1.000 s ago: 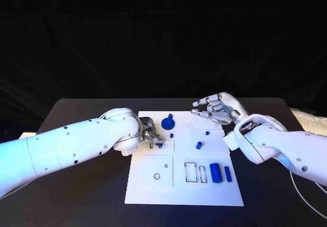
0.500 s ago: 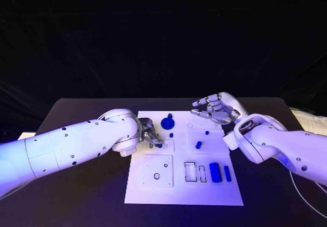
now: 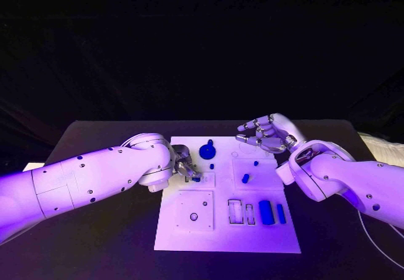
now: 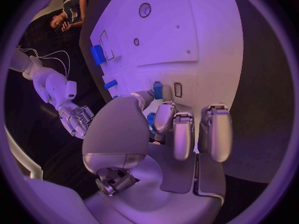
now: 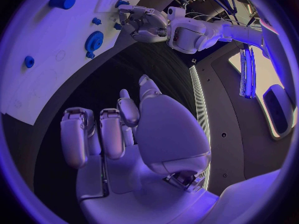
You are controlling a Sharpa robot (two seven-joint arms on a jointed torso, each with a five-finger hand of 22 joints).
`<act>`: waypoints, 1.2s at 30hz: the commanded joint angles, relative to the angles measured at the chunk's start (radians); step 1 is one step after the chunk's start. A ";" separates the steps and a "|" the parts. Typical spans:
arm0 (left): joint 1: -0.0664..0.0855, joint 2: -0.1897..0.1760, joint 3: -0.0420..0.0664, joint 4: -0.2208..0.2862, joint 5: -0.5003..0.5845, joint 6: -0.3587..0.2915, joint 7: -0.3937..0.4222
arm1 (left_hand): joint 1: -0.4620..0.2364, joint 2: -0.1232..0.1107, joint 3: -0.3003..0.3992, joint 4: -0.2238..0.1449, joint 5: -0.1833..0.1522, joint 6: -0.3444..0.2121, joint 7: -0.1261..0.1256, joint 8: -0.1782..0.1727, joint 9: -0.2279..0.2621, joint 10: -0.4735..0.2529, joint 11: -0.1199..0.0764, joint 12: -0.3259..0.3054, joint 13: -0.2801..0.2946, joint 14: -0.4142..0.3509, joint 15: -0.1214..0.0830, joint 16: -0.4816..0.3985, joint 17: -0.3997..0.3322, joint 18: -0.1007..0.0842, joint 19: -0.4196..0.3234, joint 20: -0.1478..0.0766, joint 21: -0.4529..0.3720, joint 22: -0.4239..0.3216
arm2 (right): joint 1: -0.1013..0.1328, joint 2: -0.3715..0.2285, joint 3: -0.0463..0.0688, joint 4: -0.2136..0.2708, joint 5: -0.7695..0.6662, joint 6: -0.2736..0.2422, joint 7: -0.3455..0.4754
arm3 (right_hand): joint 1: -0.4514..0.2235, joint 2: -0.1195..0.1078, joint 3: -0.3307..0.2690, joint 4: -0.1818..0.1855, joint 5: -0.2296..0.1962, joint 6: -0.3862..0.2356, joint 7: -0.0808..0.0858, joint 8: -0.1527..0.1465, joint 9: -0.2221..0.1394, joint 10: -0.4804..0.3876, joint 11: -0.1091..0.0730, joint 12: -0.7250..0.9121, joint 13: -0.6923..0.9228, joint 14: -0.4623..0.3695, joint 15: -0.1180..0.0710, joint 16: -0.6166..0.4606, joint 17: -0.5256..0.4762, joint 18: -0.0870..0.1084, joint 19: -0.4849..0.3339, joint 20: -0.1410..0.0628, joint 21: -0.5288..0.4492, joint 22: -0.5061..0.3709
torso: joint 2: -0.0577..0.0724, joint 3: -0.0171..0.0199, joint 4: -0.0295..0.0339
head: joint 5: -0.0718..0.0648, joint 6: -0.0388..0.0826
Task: Assemble the parts on the task board
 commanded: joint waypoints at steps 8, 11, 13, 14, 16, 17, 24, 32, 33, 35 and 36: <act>-0.006 0.019 -0.005 -0.022 0.022 0.082 -0.059 | -0.068 0.000 0.130 -0.140 -0.008 0.026 -0.018 0.001 0.006 0.014 -0.010 0.007 0.000 0.105 -0.004 0.003 0.263 -0.011 0.036 0.001 0.010 0.154 | -0.001 0.000 0.000 0.005 -0.010 0.016 0.003 | -0.003 0.002 -0.006 -0.002 0.008 0.003 0.000 0.001 0.002 0.004 -0.008 0.003 -0.002 0.053 -0.009 -0.004 0.020 0.008 -0.002 -0.002 -0.006 0.091 | 0.000 0.0016 -0.0010 | 0.002 -0.002; -0.005 0.026 -0.005 -0.030 0.023 0.095 -0.062 | -0.094 -0.003 0.107 -0.130 -0.008 0.048 -0.026 0.008 0.011 0.016 -0.015 0.011 0.005 0.105 -0.008 0.003 0.263 -0.010 0.034 -0.002 0.008 0.152 | -0.001 -0.001 0.000 0.006 -0.010 0.016 0.003 | -0.003 0.002 -0.006 -0.002 0.008 0.003 0.000 0.001 0.002 0.004 -0.008 0.003 -0.002 0.053 -0.009 -0.004 0.020 0.008 -0.002 -0.002 -0.006 0.091 | 0.000 0.0014 -0.0009 | 0.003 -0.003; -0.005 0.030 -0.005 -0.034 0.024 0.101 -0.063 | -0.106 -0.004 0.095 -0.126 -0.008 0.054 -0.029 0.010 0.014 0.015 -0.018 0.010 0.004 0.105 -0.010 0.003 0.263 -0.010 0.033 -0.004 0.007 0.151 | -0.001 -0.001 0.000 0.007 -0.010 0.016 0.003 | -0.003 0.002 -0.006 -0.002 0.008 0.003 0.000 0.001 0.002 0.004 -0.008 0.003 -0.002 0.053 -0.009 -0.004 0.020 0.008 -0.002 -0.002 -0.006 0.091 | 0.000 0.0019 -0.0012 | 0.004 -0.003; -0.005 0.033 -0.005 -0.037 0.022 0.105 -0.064 | -0.112 -0.004 0.090 -0.123 -0.008 0.055 -0.030 0.011 0.015 0.015 -0.019 0.009 0.004 0.105 -0.011 0.003 0.263 -0.010 0.033 -0.005 0.006 0.150 | -0.001 -0.002 0.000 0.007 -0.010 0.016 0.003 | -0.003 0.002 -0.006 -0.002 0.008 0.003 0.000 0.001 0.002 0.004 -0.008 0.003 -0.002 0.053 -0.009 -0.004 0.020 0.008 -0.002 -0.002 -0.006 0.091 | 0.000 0.0017 -0.0012 | 0.004 -0.003; -0.005 0.037 -0.005 -0.041 0.019 0.111 -0.065 | -0.119 -0.003 0.084 -0.120 -0.008 0.057 -0.030 0.011 0.016 0.014 -0.020 0.009 0.004 0.105 -0.012 0.003 0.263 -0.010 0.033 -0.006 0.006 0.151 | -0.001 -0.002 0.000 0.008 -0.010 0.017 0.003 | -0.003 0.002 -0.006 -0.002 0.008 0.003 0.000 0.001 0.002 0.004 -0.008 0.003 -0.002 0.053 -0.009 -0.004 0.020 0.008 -0.002 -0.002 -0.006 0.091 | 0.000 0.0020 -0.0008 | 0.003 -0.003; -0.005 0.040 -0.005 -0.043 0.017 0.114 -0.065 | -0.125 -0.003 0.080 -0.117 -0.008 0.059 -0.031 0.011 0.017 0.014 -0.020 0.009 0.003 0.105 -0.013 0.003 0.263 -0.010 0.033 -0.007 0.006 0.151 | -0.001 -0.002 0.000 0.008 -0.010 0.017 0.003 | -0.003 0.002 -0.006 -0.002 0.008 0.003 0.000 0.001 0.002 0.004 -0.008 0.003 -0.002 0.053 -0.009 -0.004 0.020 0.008 -0.002 -0.002 -0.006 0.091 | 0.000 0.0022 -0.0009 | 0.003 -0.003; -0.005 0.052 -0.006 -0.055 0.005 0.125 -0.067 | -0.148 0.001 0.060 -0.106 -0.008 0.068 -0.034 0.012 0.021 0.016 -0.023 0.010 0.005 0.105 -0.015 0.003 0.263 -0.011 0.035 -0.010 0.008 0.154 | -0.001 -0.002 0.000 0.009 -0.010 0.017 0.003 | -0.003 0.002 -0.006 -0.002 0.008 0.003 0.000 0.001 0.002 0.004 -0.008 0.003 -0.002 0.053 -0.009 -0.004 0.020 0.008 -0.002 -0.002 -0.006 0.091 | 0.000 0.0021 -0.0001 | 0.003 -0.004; -0.005 0.059 -0.006 -0.064 -0.002 0.131 -0.068 | -0.181 0.004 0.032 -0.086 -0.008 0.077 -0.037 0.013 0.026 0.020 -0.025 0.013 0.010 0.105 -0.017 0.003 0.263 -0.013 0.040 -0.012 0.012 0.162 | -0.001 -0.004 0.000 0.010 -0.010 0.016 0.004 | -0.003 0.002 -0.006 -0.002 0.008 0.003 0.000 0.001 0.002 0.004 -0.008 0.003 -0.002 0.053 -0.009 -0.004 0.020 0.008 -0.002 -0.002 -0.006 0.091 | 0.000 0.0014 0.0001 | 0.002 -0.004; -0.005 0.059 -0.006 -0.065 -0.003 0.131 -0.069 | -0.186 0.005 0.027 -0.083 -0.008 0.079 -0.038 0.014 0.027 0.021 -0.026 0.014 0.011 0.105 -0.018 0.003 0.263 -0.013 0.041 -0.012 0.013 0.164 | -0.001 -0.004 0.000 0.010 -0.010 0.016 0.004 | -0.003 0.002 -0.006 -0.002 0.008 0.003 0.000 0.001 0.002 0.004 -0.008 0.003 -0.002 0.053 -0.009 -0.004 0.020 0.008 -0.002 -0.002 -0.006 0.091 | 0.000 0.0014 0.0002 | 0.001 -0.004; -0.005 0.060 -0.006 -0.066 -0.005 0.133 -0.069 | -0.197 0.005 0.017 -0.076 -0.008 0.083 -0.039 0.015 0.029 0.023 -0.026 0.016 0.013 0.105 -0.018 0.003 0.263 -0.014 0.043 -0.013 0.014 0.166 | -0.001 -0.004 0.000 0.010 -0.009 0.016 0.004 | -0.003 0.002 -0.006 -0.002 0.008 0.003 0.000 0.001 0.002 0.004 -0.008 0.002 -0.002 0.053 -0.009 -0.005 0.019 0.008 -0.002 -0.002 -0.006 0.090 | 0.000 0.0012 0.0001 | 0.001 -0.005; -0.005 0.060 -0.006 -0.067 -0.006 0.134 -0.069 | -0.203 0.005 0.011 -0.072 -0.009 0.085 -0.039 0.016 0.030 0.024 -0.027 0.017 0.014 0.105 -0.018 0.003 0.263 -0.014 0.043 -0.013 0.015 0.167 | -0.001 -0.004 0.000 0.010 -0.009 0.016 0.004 | -0.004 0.002 -0.007 -0.002 0.008 0.003 0.000 0.001 0.002 0.003 -0.008 0.001 -0.003 0.053 -0.009 -0.005 0.018 0.008 -0.003 -0.002 -0.007 0.090 | 0.000 0.0014 0.0001 | 0.001 -0.005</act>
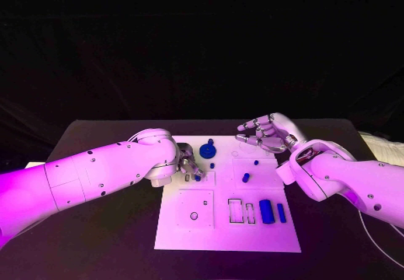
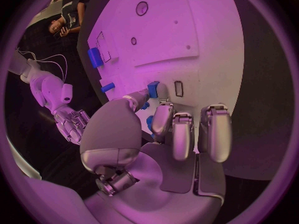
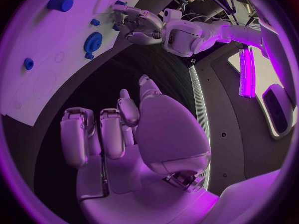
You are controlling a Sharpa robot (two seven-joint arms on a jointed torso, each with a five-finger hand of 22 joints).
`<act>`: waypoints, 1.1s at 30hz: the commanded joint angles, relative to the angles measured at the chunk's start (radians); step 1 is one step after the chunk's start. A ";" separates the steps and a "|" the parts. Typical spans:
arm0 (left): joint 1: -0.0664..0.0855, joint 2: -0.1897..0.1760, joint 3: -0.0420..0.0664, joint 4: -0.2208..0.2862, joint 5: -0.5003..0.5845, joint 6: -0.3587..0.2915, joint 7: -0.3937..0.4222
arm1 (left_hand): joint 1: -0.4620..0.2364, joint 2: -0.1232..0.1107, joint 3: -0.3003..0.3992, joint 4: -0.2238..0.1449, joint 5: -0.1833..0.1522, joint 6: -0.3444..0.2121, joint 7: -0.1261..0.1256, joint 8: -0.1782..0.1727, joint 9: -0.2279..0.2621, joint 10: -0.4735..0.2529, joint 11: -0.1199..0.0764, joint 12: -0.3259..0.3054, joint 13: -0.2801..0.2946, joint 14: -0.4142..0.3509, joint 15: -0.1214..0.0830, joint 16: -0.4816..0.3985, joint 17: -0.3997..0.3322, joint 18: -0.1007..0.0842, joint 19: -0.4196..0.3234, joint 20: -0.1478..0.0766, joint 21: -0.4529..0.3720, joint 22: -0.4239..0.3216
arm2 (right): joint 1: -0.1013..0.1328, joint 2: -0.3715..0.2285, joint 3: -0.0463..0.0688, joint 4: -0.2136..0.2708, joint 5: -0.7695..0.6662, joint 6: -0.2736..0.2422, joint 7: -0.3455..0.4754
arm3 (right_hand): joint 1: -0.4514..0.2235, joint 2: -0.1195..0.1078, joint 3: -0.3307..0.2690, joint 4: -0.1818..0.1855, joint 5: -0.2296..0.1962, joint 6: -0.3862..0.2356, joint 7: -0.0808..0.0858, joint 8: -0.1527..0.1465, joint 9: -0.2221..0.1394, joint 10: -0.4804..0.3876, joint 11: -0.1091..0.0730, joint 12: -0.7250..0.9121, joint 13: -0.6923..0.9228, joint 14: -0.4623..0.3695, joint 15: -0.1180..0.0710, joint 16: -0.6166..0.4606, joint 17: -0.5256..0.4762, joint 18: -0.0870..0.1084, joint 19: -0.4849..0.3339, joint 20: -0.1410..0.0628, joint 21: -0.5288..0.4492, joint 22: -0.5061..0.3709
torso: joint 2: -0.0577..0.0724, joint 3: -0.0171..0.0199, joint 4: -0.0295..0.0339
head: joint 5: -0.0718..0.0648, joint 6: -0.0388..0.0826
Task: Assemble the parts on the task board
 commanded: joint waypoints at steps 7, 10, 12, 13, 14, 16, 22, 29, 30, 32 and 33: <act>-0.012 0.007 -0.009 -0.006 0.003 0.061 -0.065 | -0.062 -0.007 -0.077 0.042 -0.007 0.019 0.002 -0.001 0.010 0.017 -0.003 0.015 0.010 0.102 -0.008 0.003 0.263 -0.016 0.047 -0.007 0.010 0.174 | -0.001 0.000 0.000 0.001 -0.008 0.013 0.005 | -0.004 0.001 -0.007 -0.002 0.004 0.003 0.000 0.001 0.001 0.003 -0.008 0.001 -0.003 0.053 -0.009 -0.006 0.018 0.008 -0.004 -0.002 -0.008 0.088 | 0.000 -0.0011 0.0008 | -0.001 -0.002; -0.012 0.006 -0.009 -0.008 0.000 0.056 -0.065 | -0.079 -0.008 -0.115 0.059 -0.008 0.024 0.001 0.002 0.014 0.020 -0.004 0.020 0.016 0.102 -0.008 0.003 0.263 -0.017 0.049 -0.008 0.012 0.177 | -0.001 0.000 0.000 0.001 -0.008 0.014 0.005 | -0.006 0.001 -0.008 -0.001 0.004 0.002 0.000 0.001 0.001 0.003 -0.008 0.002 -0.003 0.053 -0.009 -0.006 0.017 0.009 -0.004 -0.002 -0.008 0.087 | 0.000 -0.0013 0.0005 | -0.001 -0.001; -0.012 0.005 -0.009 -0.009 -0.001 0.047 -0.065 | -0.088 -0.008 -0.143 0.070 -0.009 0.026 0.001 0.003 0.017 0.022 -0.004 0.021 0.017 0.102 -0.009 0.003 0.263 -0.017 0.050 -0.008 0.013 0.179 | -0.001 0.000 0.000 0.001 -0.008 0.017 0.004 | -0.006 0.001 -0.008 -0.001 0.004 0.002 0.000 0.001 0.001 0.003 -0.008 0.002 -0.003 0.053 -0.009 -0.006 0.017 0.009 -0.004 -0.002 -0.008 0.087 | 0.000 -0.0014 0.0006 | 0.000 -0.001; -0.012 0.005 -0.008 -0.009 -0.001 0.042 -0.065 | -0.092 -0.008 -0.159 0.076 -0.009 0.026 0.000 0.003 0.018 0.022 -0.004 0.022 0.018 0.102 -0.009 0.003 0.263 -0.017 0.051 -0.008 0.013 0.180 | -0.001 0.000 0.000 0.000 -0.008 0.018 0.004 | -0.007 0.001 -0.009 -0.001 0.004 0.002 0.000 0.001 0.001 0.003 -0.008 0.001 -0.003 0.053 -0.009 -0.007 0.017 0.009 -0.005 -0.002 -0.009 0.086 | 0.000 -0.0019 0.0006 | 0.000 -0.001; -0.012 0.004 -0.008 -0.009 -0.002 0.038 -0.064 | -0.098 -0.009 -0.177 0.083 -0.010 0.026 0.000 0.003 0.019 0.023 -0.005 0.023 0.019 0.102 -0.009 0.003 0.263 -0.017 0.052 -0.009 0.014 0.181 | -0.001 0.000 0.000 0.000 -0.008 0.019 0.003 | -0.007 0.001 -0.009 0.000 0.004 0.002 0.000 0.001 0.001 0.003 -0.008 0.001 -0.003 0.052 -0.008 -0.007 0.016 0.009 -0.005 -0.002 -0.009 0.086 | 0.000 -0.0021 0.0008 | -0.001 0.000; -0.012 0.002 -0.008 -0.008 -0.002 0.032 -0.064 | -0.103 -0.006 -0.209 0.095 -0.010 0.027 -0.001 0.002 0.021 0.023 -0.005 0.023 0.020 0.102 -0.010 0.003 0.263 -0.018 0.052 -0.010 0.014 0.182 | -0.001 0.000 0.000 0.000 -0.008 0.020 0.003 | -0.008 0.001 -0.010 0.000 0.004 0.001 0.000 0.000 0.001 0.003 -0.007 0.001 -0.004 0.052 -0.008 -0.008 0.015 0.009 -0.006 -0.002 -0.009 0.085 | 0.000 -0.0024 0.0007 | -0.002 0.001; -0.012 -0.011 -0.006 0.004 -0.002 0.019 -0.063 | -0.109 0.004 -0.291 0.121 -0.011 0.028 -0.003 0.001 0.025 0.026 -0.007 0.026 0.025 0.102 -0.012 0.003 0.263 -0.018 0.054 -0.012 0.015 0.185 | -0.001 0.001 0.000 -0.002 -0.008 0.023 0.001 | -0.010 0.002 -0.010 0.002 0.004 0.000 0.001 0.000 0.001 0.003 -0.007 0.001 -0.004 0.052 -0.008 -0.008 0.015 0.009 -0.005 -0.002 -0.009 0.086 | 0.000 -0.0025 0.0006 | -0.002 0.002; -0.009 -0.035 0.016 0.032 -0.003 -0.008 -0.059 | -0.132 0.024 -0.378 0.127 -0.011 0.027 -0.003 -0.002 0.029 0.026 -0.008 0.025 0.026 0.102 -0.013 0.003 0.263 -0.017 0.052 -0.013 0.012 0.183 | -0.002 0.001 -0.001 -0.005 -0.008 0.025 0.000 | -0.011 0.002 -0.010 0.002 0.004 0.000 0.001 0.000 0.002 0.002 -0.007 0.000 -0.004 0.052 -0.008 -0.009 0.013 0.009 -0.007 -0.002 -0.010 0.084 | 0.000 -0.0024 0.0010 | -0.003 0.004; -0.008 -0.039 0.020 0.036 -0.003 -0.012 -0.059 | -0.134 0.026 -0.386 0.127 -0.011 0.027 -0.003 -0.002 0.030 0.026 -0.008 0.025 0.026 0.102 -0.013 0.003 0.263 -0.017 0.052 -0.013 0.012 0.183 | -0.002 0.001 -0.001 -0.005 -0.008 0.025 0.000 | -0.011 0.002 -0.010 0.002 0.004 0.000 0.001 0.000 0.002 0.002 -0.007 0.000 -0.004 0.052 -0.008 -0.009 0.013 0.009 -0.007 -0.002 -0.010 0.084 | 0.000 -0.0024 0.0011 | -0.003 0.005; -0.007 -0.044 0.026 0.043 -0.003 -0.018 -0.058 | -0.135 0.029 -0.396 0.127 -0.011 0.027 -0.003 -0.003 0.030 0.025 -0.008 0.025 0.025 0.102 -0.014 0.003 0.263 -0.017 0.052 -0.013 0.012 0.182 | -0.002 0.001 -0.001 -0.006 -0.007 0.026 0.000 | -0.011 0.002 -0.010 0.002 0.004 0.000 0.001 0.000 0.002 0.002 -0.007 0.000 -0.004 0.052 -0.008 -0.009 0.013 0.009 -0.007 -0.002 -0.010 0.084 | 0.000 -0.0027 0.0008 | -0.003 0.006; -0.005 -0.049 0.032 0.049 -0.001 -0.024 -0.056 | -0.136 0.031 -0.400 0.127 -0.011 0.026 -0.003 -0.003 0.031 0.025 -0.008 0.024 0.025 0.102 -0.014 0.003 0.263 -0.017 0.051 -0.013 0.011 0.181 | -0.003 0.001 -0.001 -0.007 -0.007 0.026 0.000 | -0.011 0.002 -0.010 0.002 0.004 0.000 0.001 0.000 0.002 0.002 -0.007 0.000 -0.004 0.052 -0.008 -0.009 0.013 0.009 -0.007 -0.002 -0.010 0.084 | -0.001 -0.0024 0.0008 | -0.003 0.006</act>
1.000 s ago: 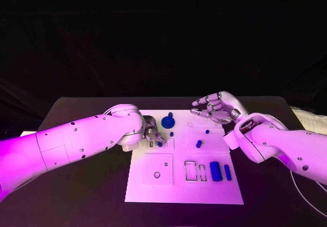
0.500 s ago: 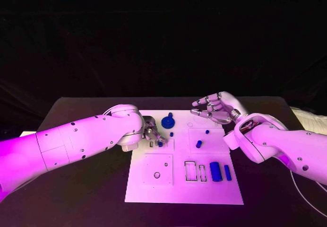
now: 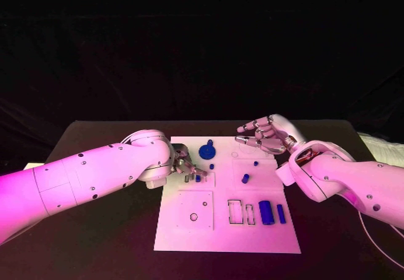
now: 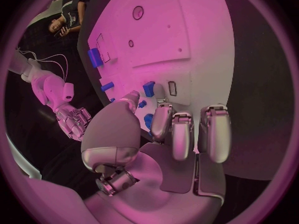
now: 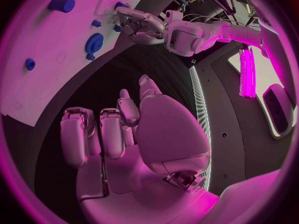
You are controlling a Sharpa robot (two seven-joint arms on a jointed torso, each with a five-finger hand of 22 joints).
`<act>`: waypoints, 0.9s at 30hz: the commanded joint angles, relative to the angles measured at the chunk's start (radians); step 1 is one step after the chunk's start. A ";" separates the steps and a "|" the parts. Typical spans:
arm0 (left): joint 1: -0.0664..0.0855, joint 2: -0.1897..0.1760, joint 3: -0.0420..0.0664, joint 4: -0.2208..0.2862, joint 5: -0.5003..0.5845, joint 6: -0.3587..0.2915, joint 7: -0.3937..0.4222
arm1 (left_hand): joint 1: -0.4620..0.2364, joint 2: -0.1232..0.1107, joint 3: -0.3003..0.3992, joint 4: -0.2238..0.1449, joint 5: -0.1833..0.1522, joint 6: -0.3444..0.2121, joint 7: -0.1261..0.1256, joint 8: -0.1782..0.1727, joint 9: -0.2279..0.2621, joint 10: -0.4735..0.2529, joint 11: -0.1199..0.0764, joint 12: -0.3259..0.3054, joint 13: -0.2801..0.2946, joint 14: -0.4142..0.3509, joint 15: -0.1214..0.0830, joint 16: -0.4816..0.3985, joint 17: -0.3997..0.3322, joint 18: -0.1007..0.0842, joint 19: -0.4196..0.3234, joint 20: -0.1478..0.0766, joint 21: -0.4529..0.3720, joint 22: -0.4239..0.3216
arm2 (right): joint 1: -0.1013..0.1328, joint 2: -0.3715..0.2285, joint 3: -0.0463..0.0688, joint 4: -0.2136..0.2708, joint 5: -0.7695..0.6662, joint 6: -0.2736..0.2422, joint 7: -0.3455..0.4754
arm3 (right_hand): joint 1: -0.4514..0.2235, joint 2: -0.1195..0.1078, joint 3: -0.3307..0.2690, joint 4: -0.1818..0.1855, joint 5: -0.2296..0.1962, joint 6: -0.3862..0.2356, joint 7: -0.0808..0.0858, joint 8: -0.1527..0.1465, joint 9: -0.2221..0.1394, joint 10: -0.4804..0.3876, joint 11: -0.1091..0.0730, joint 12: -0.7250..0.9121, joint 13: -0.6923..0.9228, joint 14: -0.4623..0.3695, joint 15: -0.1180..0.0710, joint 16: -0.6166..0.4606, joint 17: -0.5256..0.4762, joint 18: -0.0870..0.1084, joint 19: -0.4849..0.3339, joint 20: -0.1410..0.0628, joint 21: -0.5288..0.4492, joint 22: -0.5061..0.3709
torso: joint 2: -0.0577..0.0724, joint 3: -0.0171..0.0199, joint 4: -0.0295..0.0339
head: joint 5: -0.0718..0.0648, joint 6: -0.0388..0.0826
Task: Assemble the parts on the task board
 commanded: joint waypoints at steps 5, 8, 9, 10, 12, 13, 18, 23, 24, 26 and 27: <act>0.019 -0.024 0.032 0.031 0.040 -0.038 -0.046 | 0.011 0.016 -0.042 -0.003 -0.001 -0.026 0.008 -0.015 -0.001 -0.015 0.005 -0.023 -0.026 0.102 -0.003 0.003 0.263 -0.009 0.032 -0.004 -0.023 0.152 | -0.004 0.002 -0.001 -0.004 -0.005 0.017 0.002 | -0.011 0.002 -0.005 0.002 0.004 0.000 0.001 0.000 0.001 0.002 -0.007 0.001 -0.002 0.052 -0.008 -0.005 0.012 0.009 -0.007 -0.002 -0.006 0.084 | 0.001 -0.0006 -0.0008 | -0.001 0.005; 0.043 -0.033 0.039 0.020 0.063 0.015 -0.039 | 0.055 0.028 -0.062 -0.009 0.002 -0.081 0.030 -0.062 -0.027 -0.039 0.023 -0.052 -0.054 0.102 0.009 0.003 0.263 -0.002 0.016 0.004 -0.042 0.128 | -0.006 0.003 -0.001 -0.005 -0.003 0.014 0.006 | -0.011 0.002 -0.005 0.002 0.004 0.000 0.001 0.000 0.001 0.002 -0.007 0.001 -0.002 0.052 -0.008 -0.005 0.012 0.009 -0.007 -0.002 -0.006 0.084 | 0.000 0.0005 0.0000 | -0.001 0.006; 0.053 -0.033 0.040 0.010 0.059 0.042 -0.038 | 0.090 0.032 -0.061 -0.020 0.003 -0.098 0.039 -0.081 -0.040 -0.049 0.030 -0.064 -0.067 0.102 0.015 0.003 0.263 -0.002 0.014 0.009 -0.045 0.125 | -0.006 0.003 -0.001 -0.006 -0.003 0.014 0.007 | -0.012 0.003 -0.005 0.002 0.005 0.000 0.001 0.000 0.001 0.004 -0.007 0.004 0.000 0.052 -0.008 -0.006 0.012 0.009 -0.007 -0.002 -0.006 0.084 | 0.000 0.0011 0.0005 | -0.002 0.006; 0.063 -0.030 0.041 -0.003 0.050 0.065 -0.038 | 0.126 0.038 -0.057 -0.030 0.003 -0.108 0.047 -0.099 -0.055 -0.059 0.038 -0.077 -0.080 0.102 0.021 0.003 0.263 -0.001 0.012 0.014 -0.047 0.123 | -0.007 0.003 -0.001 -0.006 -0.002 0.013 0.007 | -0.012 0.003 -0.005 0.003 0.005 0.000 0.001 0.000 0.001 0.004 -0.007 0.005 0.001 0.052 -0.008 -0.006 0.012 0.009 -0.007 -0.002 -0.006 0.084 | 0.000 0.0017 0.0019 | -0.002 0.006; 0.078 -0.021 0.042 -0.031 0.036 0.094 -0.036 | 0.159 0.044 -0.063 -0.028 0.003 -0.107 0.057 -0.122 -0.079 -0.074 0.048 -0.096 -0.099 0.102 0.029 0.003 0.263 0.000 0.009 0.024 -0.052 0.118 | -0.007 0.004 -0.002 -0.008 -0.002 0.014 0.006 | -0.012 0.003 -0.005 0.003 0.005 0.000 0.001 0.000 0.001 0.004 -0.007 0.005 0.001 0.052 -0.008 -0.006 0.012 0.009 -0.007 -0.002 -0.006 0.084 | 0.000 0.0020 0.0027 | -0.002 0.006; 0.086 -0.014 0.042 -0.054 0.029 0.112 -0.034 | 0.164 0.044 -0.066 -0.025 0.004 -0.106 0.059 -0.126 -0.084 -0.077 0.048 -0.099 -0.103 0.102 0.032 0.003 0.263 0.001 0.008 0.026 -0.053 0.117 | -0.008 0.005 -0.002 -0.008 -0.002 0.014 0.006 | -0.012 0.003 -0.005 0.003 0.005 0.000 0.001 0.000 0.001 0.004 -0.007 0.005 0.001 0.052 -0.008 -0.006 0.012 0.009 -0.007 -0.002 -0.006 0.084 | 0.000 0.0020 0.0030 | -0.001 0.006; 0.102 0.021 0.042 -0.144 0.016 0.149 -0.022 | 0.171 0.044 -0.082 -0.011 0.003 -0.097 0.061 -0.137 -0.101 -0.078 0.051 -0.098 -0.103 0.102 0.035 0.003 0.263 0.000 0.010 0.031 -0.051 0.120 | -0.008 0.008 -0.002 -0.011 -0.003 0.016 0.004 | -0.012 0.005 -0.005 0.002 0.012 0.000 0.000 0.000 0.002 0.003 -0.007 0.003 -0.001 0.051 -0.008 -0.007 0.010 0.010 -0.007 -0.002 -0.007 0.084 | 0.002 0.0005 -0.0010 | 0.001 0.007; 0.107 0.056 0.036 -0.215 0.012 0.160 -0.012 | 0.159 0.046 -0.112 -0.002 0.001 -0.083 0.060 -0.140 -0.112 -0.074 0.050 -0.093 -0.100 0.102 0.035 0.003 0.263 -0.001 0.015 0.033 -0.047 0.127 | -0.009 0.011 -0.002 -0.013 -0.004 0.018 0.003 | -0.012 0.006 -0.006 0.002 0.014 0.000 0.000 0.000 0.002 0.003 -0.008 0.002 -0.001 0.051 -0.008 -0.007 0.010 0.010 -0.007 -0.002 -0.007 0.083 | 0.001 0.0014 0.0000 | 0.002 0.005; 0.107 0.063 0.034 -0.228 0.010 0.162 -0.010 | 0.155 0.046 -0.119 -0.001 0.000 -0.079 0.059 -0.139 -0.113 -0.073 0.049 -0.091 -0.099 0.102 0.035 0.003 0.263 -0.001 0.015 0.033 -0.047 0.128 | -0.009 0.012 -0.002 -0.013 -0.004 0.018 0.003 | -0.012 0.006 -0.006 0.002 0.014 0.000 0.000 0.000 0.002 0.003 -0.008 0.002 -0.001 0.051 -0.008 -0.007 0.010 0.010 -0.007 -0.002 -0.007 0.083 | 0.001 0.0016 0.0005 | 0.001 0.005; 0.107 0.079 0.030 -0.257 0.007 0.169 -0.007 | 0.148 0.051 -0.134 -0.001 -0.001 -0.070 0.056 -0.134 -0.114 -0.070 0.047 -0.087 -0.095 0.102 0.033 0.003 0.263 -0.002 0.018 0.032 -0.044 0.132 | -0.009 0.013 -0.002 -0.014 -0.004 0.019 0.003 | -0.012 0.006 -0.006 0.002 0.014 0.000 0.000 0.000 0.002 0.003 -0.008 0.002 -0.001 0.051 -0.008 -0.007 0.010 0.010 -0.007 -0.002 -0.007 0.083 | 0.002 0.0014 -0.0002 | 0.002 0.006; 0.107 0.083 0.028 -0.264 0.006 0.171 -0.006 | 0.147 0.053 -0.138 -0.001 -0.001 -0.067 0.055 -0.132 -0.114 -0.069 0.046 -0.085 -0.094 0.102 0.033 0.003 0.263 -0.002 0.018 0.031 -0.044 0.132 | -0.009 0.014 -0.002 -0.014 -0.004 0.019 0.003 | -0.012 0.006 -0.006 0.002 0.014 0.000 0.000 0.000 0.002 0.003 -0.008 0.002 -0.001 0.051 -0.008 -0.007 0.010 0.010 -0.007 -0.002 -0.007 0.083 | 0.002 0.0009 -0.0003 | 0.002 0.005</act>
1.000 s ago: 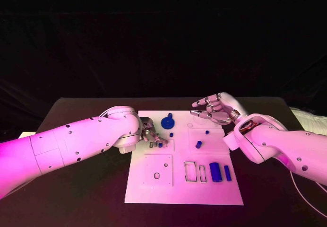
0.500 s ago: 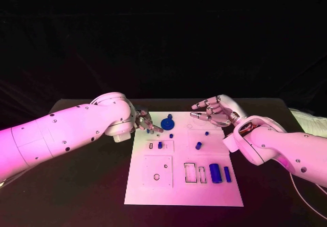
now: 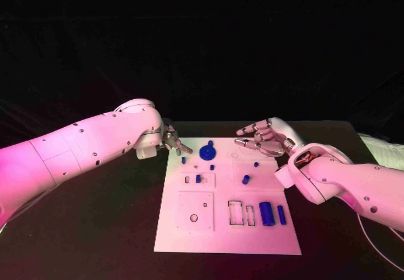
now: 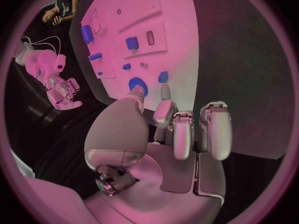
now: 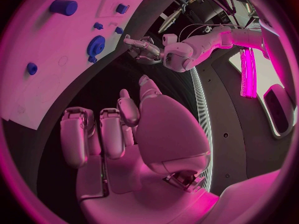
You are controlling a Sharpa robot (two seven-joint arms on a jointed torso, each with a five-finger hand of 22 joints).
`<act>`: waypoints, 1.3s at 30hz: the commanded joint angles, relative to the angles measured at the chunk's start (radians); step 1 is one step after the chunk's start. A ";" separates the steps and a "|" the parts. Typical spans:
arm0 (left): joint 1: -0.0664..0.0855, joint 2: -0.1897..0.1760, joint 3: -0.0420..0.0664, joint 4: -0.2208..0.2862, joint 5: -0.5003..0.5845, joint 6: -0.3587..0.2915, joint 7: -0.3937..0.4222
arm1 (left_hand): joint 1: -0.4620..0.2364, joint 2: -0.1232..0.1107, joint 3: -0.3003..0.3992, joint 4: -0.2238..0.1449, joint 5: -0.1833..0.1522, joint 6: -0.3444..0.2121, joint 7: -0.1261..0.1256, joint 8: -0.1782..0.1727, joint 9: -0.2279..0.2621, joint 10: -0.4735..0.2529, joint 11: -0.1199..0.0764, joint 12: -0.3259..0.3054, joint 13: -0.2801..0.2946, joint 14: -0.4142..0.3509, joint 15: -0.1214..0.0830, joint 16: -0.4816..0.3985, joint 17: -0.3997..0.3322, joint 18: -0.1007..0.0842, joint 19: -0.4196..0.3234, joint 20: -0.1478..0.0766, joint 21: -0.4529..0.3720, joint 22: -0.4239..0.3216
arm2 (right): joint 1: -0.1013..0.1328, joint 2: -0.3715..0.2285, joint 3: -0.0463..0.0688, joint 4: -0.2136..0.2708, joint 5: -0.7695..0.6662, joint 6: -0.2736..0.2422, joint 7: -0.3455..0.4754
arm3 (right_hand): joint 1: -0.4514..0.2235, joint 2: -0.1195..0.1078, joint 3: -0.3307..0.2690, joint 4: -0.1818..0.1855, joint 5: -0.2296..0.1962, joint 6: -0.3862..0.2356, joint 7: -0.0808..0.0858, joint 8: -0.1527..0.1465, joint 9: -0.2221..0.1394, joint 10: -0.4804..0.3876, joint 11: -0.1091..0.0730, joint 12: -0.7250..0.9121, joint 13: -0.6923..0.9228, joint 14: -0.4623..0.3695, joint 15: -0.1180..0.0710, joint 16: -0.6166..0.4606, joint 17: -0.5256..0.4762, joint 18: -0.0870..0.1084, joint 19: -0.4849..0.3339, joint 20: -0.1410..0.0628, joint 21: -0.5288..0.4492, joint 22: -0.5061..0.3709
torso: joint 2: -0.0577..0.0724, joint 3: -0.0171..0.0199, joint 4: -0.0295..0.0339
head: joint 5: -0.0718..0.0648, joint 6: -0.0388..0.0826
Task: Assemble the parts on the task board
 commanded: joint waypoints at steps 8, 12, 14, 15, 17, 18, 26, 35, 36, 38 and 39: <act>0.001 0.043 -0.014 -0.069 -0.018 0.067 0.009 | -0.011 0.013 -0.025 -0.001 -0.001 0.019 -0.007 0.015 0.004 0.009 -0.006 0.010 0.005 0.102 0.001 0.003 0.263 -0.004 0.024 0.002 0.008 0.138 | -0.001 0.005 0.000 -0.002 -0.006 0.017 0.002 | -0.007 0.002 -0.006 0.002 0.006 0.001 0.000 0.000 0.001 0.003 -0.008 0.003 -0.003 0.051 -0.009 -0.004 0.010 0.010 -0.007 -0.002 -0.004 0.083 | 0.000 0.0010 -0.0004 | 0.002 -0.004; -0.001 0.053 -0.017 -0.081 -0.018 0.073 0.013 | -0.011 0.016 -0.029 -0.001 0.000 0.022 -0.009 0.019 0.006 0.010 -0.008 0.013 0.007 0.102 0.000 0.003 0.263 -0.004 0.025 0.001 0.009 0.140 | -0.001 0.006 0.000 -0.002 -0.006 0.018 0.002 | -0.007 0.002 -0.006 0.002 0.006 0.001 0.000 0.000 0.001 0.003 -0.008 0.003 -0.003 0.051 -0.009 -0.004 0.010 0.010 -0.007 -0.002 -0.004 0.083 | -0.001 0.0011 -0.0001 | 0.002 -0.005; -0.001 0.057 -0.018 -0.086 -0.018 0.077 0.013 | -0.008 0.019 -0.032 -0.002 0.000 0.023 -0.010 0.021 0.007 0.011 -0.009 0.014 0.008 0.102 -0.001 0.003 0.263 -0.004 0.025 0.000 0.009 0.140 | -0.001 0.007 0.000 -0.003 -0.006 0.018 0.002 | -0.007 0.002 -0.006 0.002 0.006 0.001 0.000 0.000 0.001 0.003 -0.008 0.003 -0.003 0.051 -0.009 -0.004 0.010 0.010 -0.007 -0.002 -0.004 0.083 | -0.001 0.0008 0.0003 | 0.002 -0.005; -0.001 0.058 -0.019 -0.088 -0.018 0.078 0.013 | -0.007 0.020 -0.032 -0.002 0.000 0.023 -0.010 0.021 0.007 0.011 -0.009 0.014 0.008 0.102 -0.001 0.003 0.263 -0.004 0.026 0.000 0.010 0.141 | -0.001 0.007 0.000 -0.003 -0.006 0.018 0.002 | -0.007 0.002 -0.006 0.002 0.006 0.001 0.000 0.000 0.001 0.003 -0.008 0.003 -0.003 0.051 -0.009 -0.004 0.010 0.010 -0.007 -0.002 -0.004 0.083 | -0.001 0.0008 0.0003 | 0.002 -0.005; -0.002 0.061 -0.020 -0.093 -0.018 0.081 0.013 | 0.000 0.023 -0.035 -0.004 0.001 0.024 -0.011 0.024 0.009 0.012 -0.010 0.014 0.008 0.102 -0.002 0.003 0.263 -0.005 0.026 -0.001 0.010 0.141 | -0.001 0.008 0.000 -0.003 -0.006 0.018 0.002 | -0.007 0.002 -0.006 0.002 0.006 0.001 0.000 0.000 0.001 0.003 -0.008 0.003 -0.003 0.051 -0.009 -0.004 0.010 0.010 -0.007 -0.002 -0.004 0.083 | -0.001 0.0009 0.0006 | 0.003 -0.006; -0.003 0.062 -0.020 -0.096 -0.018 0.083 0.013 | 0.004 0.025 -0.036 -0.005 0.001 0.024 -0.012 0.025 0.010 0.012 -0.011 0.015 0.009 0.102 -0.003 0.003 0.263 -0.005 0.027 -0.001 0.010 0.142 | -0.001 0.008 0.000 -0.003 -0.006 0.018 0.002 | -0.007 0.002 -0.006 0.002 0.006 0.001 0.000 0.000 0.001 0.003 -0.008 0.003 -0.003 0.051 -0.009 -0.004 0.010 0.010 -0.007 -0.002 -0.004 0.083 | -0.001 0.0010 0.0006 | 0.003 -0.006; -0.006 0.073 -0.023 -0.112 -0.019 0.094 0.011 | 0.037 0.038 -0.041 -0.009 0.003 0.022 -0.014 0.033 0.017 0.015 -0.013 0.018 0.011 0.102 -0.005 0.003 0.263 -0.006 0.028 -0.004 0.012 0.145 | -0.001 0.008 0.000 -0.003 -0.006 0.019 0.002 | -0.007 0.002 -0.006 0.002 0.006 0.001 0.000 0.000 0.001 0.003 -0.008 0.003 -0.003 0.051 -0.009 -0.004 0.010 0.010 -0.007 -0.002 -0.004 0.083 | -0.001 0.0008 0.0001 | 0.003 -0.006; -0.013 0.085 -0.024 -0.125 -0.019 0.087 0.014 | 0.098 0.074 -0.024 -0.021 0.006 0.018 -0.017 0.042 0.027 0.016 -0.016 0.018 0.011 0.102 -0.008 0.003 0.263 -0.006 0.030 -0.007 0.013 0.148 | -0.001 0.008 0.000 -0.003 -0.006 0.019 0.002 | -0.007 0.003 -0.006 0.002 0.008 0.001 0.000 0.000 0.002 0.002 -0.008 0.002 -0.003 0.051 -0.009 -0.005 0.009 0.010 -0.007 -0.002 -0.004 0.083 | -0.001 0.0013 0.0003 | 0.002 -0.008; -0.014 0.086 -0.024 -0.126 -0.019 0.086 0.015 | 0.106 0.078 -0.021 -0.023 0.006 0.017 -0.017 0.042 0.028 0.016 -0.016 0.018 0.010 0.102 -0.008 0.003 0.263 -0.006 0.030 -0.007 0.013 0.148 | -0.001 0.008 0.000 -0.003 -0.006 0.019 0.002 | -0.007 0.003 -0.006 0.002 0.008 0.001 0.000 0.000 0.002 0.002 -0.008 0.002 -0.003 0.051 -0.009 -0.005 0.009 0.010 -0.007 -0.002 -0.004 0.083 | -0.001 0.0016 0.0003 | 0.002 -0.008; -0.015 0.088 -0.024 -0.128 -0.018 0.085 0.019 | 0.123 0.085 -0.012 -0.028 0.006 0.015 -0.018 0.044 0.030 0.016 -0.017 0.018 0.010 0.102 -0.008 0.003 0.263 -0.006 0.030 -0.007 0.013 0.149 | -0.001 0.008 0.000 -0.003 -0.006 0.019 0.002 | -0.007 0.003 -0.006 0.002 0.008 0.001 0.000 0.000 0.002 0.002 -0.008 0.002 -0.003 0.051 -0.009 -0.005 0.009 0.010 -0.007 -0.002 -0.004 0.083 | -0.001 0.0012 0.0002 | 0.002 -0.009; -0.015 0.089 -0.024 -0.129 -0.017 0.084 0.020 | 0.130 0.087 -0.009 -0.031 0.006 0.014 -0.019 0.044 0.031 0.016 -0.017 0.018 0.010 0.102 -0.009 0.003 0.263 -0.006 0.030 -0.008 0.013 0.149 | -0.001 0.008 0.000 -0.003 -0.006 0.019 0.002 | -0.007 0.003 -0.006 0.002 0.008 0.001 0.000 0.000 0.002 0.002 -0.008 0.002 -0.003 0.051 -0.009 -0.005 0.009 0.010 -0.007 -0.002 -0.004 0.083 | -0.002 0.0015 0.0003 | 0.002 -0.009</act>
